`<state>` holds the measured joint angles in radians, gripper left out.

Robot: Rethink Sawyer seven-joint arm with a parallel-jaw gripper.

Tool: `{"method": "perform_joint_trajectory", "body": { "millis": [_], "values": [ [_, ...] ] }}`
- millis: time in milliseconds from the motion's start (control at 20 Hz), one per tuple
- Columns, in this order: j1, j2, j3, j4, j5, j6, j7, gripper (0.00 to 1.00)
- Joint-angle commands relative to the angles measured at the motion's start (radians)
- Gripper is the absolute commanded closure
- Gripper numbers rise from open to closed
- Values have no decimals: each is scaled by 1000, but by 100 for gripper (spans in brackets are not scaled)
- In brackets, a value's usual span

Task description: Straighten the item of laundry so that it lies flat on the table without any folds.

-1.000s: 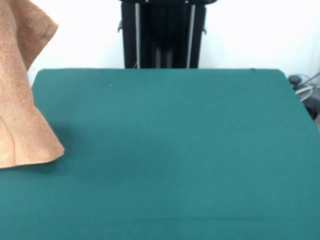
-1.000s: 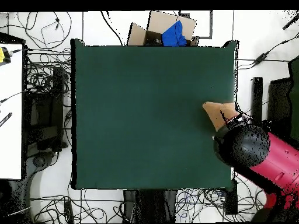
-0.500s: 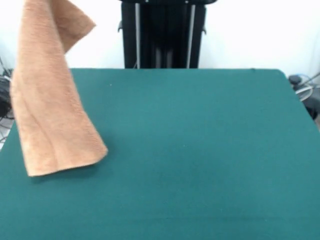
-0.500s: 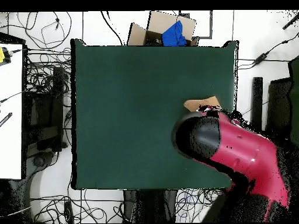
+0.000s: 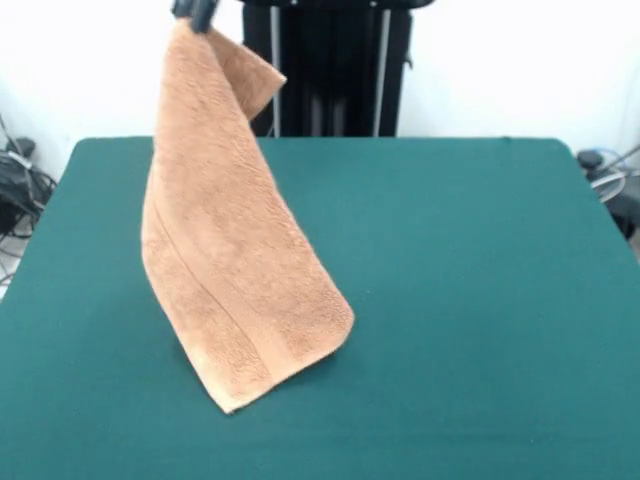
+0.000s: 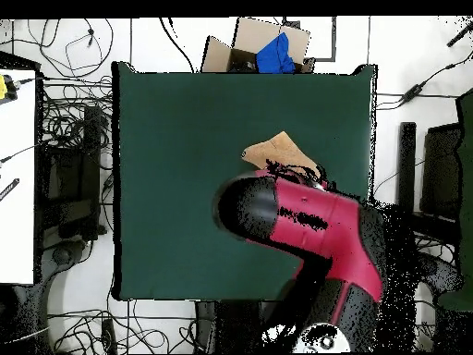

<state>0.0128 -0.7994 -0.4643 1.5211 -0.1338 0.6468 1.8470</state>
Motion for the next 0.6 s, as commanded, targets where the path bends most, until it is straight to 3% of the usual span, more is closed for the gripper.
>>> {"method": "perform_joint_trajectory", "body": {
  "millis": [50, 350, 600],
  "values": [
    [94, 156, -86, 27, 24, -43, 444, 100],
    [160, 236, -155, 4, 71, -57, 554, 100],
    [179, 237, -157, 37, 97, -51, 582, 100]
  ]
}}
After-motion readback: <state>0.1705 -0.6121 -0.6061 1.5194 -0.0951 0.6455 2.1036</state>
